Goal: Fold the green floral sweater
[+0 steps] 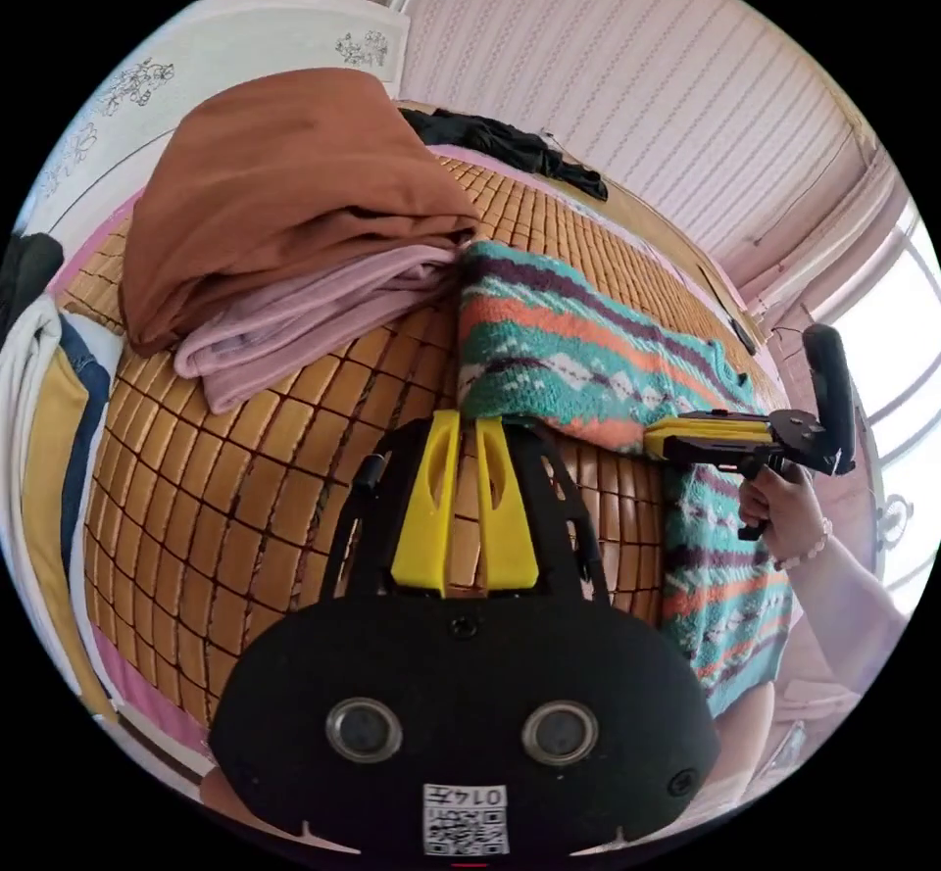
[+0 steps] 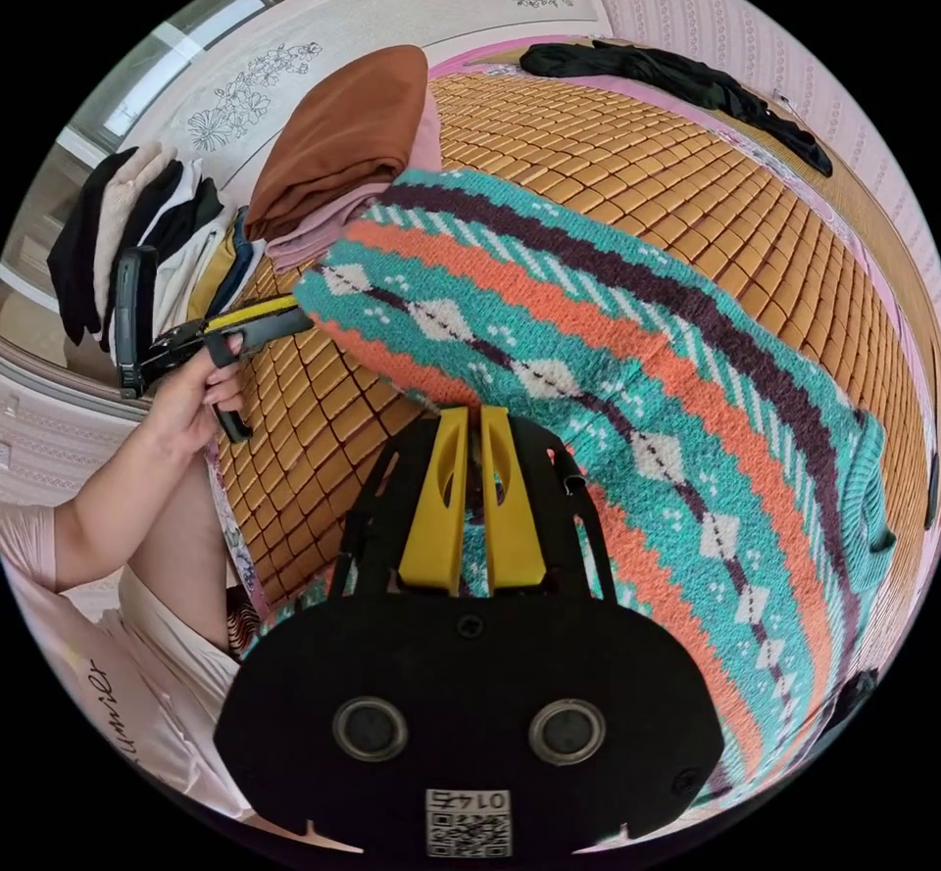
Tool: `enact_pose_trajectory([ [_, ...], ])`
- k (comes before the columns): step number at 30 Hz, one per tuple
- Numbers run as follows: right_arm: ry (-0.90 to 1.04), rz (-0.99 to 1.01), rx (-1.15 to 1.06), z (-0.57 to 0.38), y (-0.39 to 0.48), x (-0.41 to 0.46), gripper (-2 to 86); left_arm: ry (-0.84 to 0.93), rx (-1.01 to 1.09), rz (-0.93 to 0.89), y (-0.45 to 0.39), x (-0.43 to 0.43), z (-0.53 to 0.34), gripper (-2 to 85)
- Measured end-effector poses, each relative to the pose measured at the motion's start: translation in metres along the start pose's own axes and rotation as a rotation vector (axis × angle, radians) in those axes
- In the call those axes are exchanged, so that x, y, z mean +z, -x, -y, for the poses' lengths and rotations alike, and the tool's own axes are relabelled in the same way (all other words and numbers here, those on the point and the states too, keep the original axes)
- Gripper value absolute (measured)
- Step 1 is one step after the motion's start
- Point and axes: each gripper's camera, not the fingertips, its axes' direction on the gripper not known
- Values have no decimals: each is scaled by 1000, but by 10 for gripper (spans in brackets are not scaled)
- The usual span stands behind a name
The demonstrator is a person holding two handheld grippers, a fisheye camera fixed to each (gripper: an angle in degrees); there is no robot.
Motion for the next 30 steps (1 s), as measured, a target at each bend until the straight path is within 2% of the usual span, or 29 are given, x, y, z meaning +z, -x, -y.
enact_pose_trajectory([
  [1, -5, -2, -1, -2, 0, 4, 11, -48, 18, 8, -5, -12, 1, 10],
  [2, -7, -7, -2, -3, 0, 7, 11, -196, 156, 101, -32, -48, -1, 2],
  [3, -6, -10, -4, -3, 1, 9, 11, -294, 362, 282, -71, -75, -12, -1],
  [5, 3, -24, -20, -3, 3, 16, 12, -289, 637, 463, -121, -77, -41, -2],
  [7, 1, -19, -16, -4, 2, 21, 12, -280, 753, 563, -137, -58, -75, 0],
  [9, -3, -1, -5, -5, -2, 24, 12, -239, 742, 673, -126, -30, -106, 6],
  [11, -1, 3, -10, -6, -3, 28, 12, -137, 719, 576, -112, -23, -115, 9],
  [14, 5, -27, -31, -6, 3, 33, 12, -112, 549, 398, -81, -45, -117, 15],
  [19, -14, -46, -37, -8, 7, 37, 12, -239, 225, 326, -12, -76, -98, 43],
  [21, -24, -48, -32, -9, 7, 37, 12, -165, 275, 278, -4, -52, -70, 105],
  [23, -32, -62, -29, -10, 10, 37, 12, -111, 380, 306, -12, -21, -58, 131],
  [25, -34, -75, -29, -9, 13, 36, 12, -38, 402, 369, -13, 10, -49, 124],
  [26, -30, -83, -33, -7, 15, 35, 12, -32, 370, 434, -9, 24, -44, 69],
  [28, -22, -81, -38, -4, 16, 32, 13, -74, 340, 469, -5, 28, -40, 34],
  [29, -20, -61, -22, -2, 13, 29, 13, -164, 323, 501, -11, 12, -41, 28],
  [30, -19, -52, -16, -1, 12, 27, 14, -326, 374, 551, -29, -17, -49, 23],
])
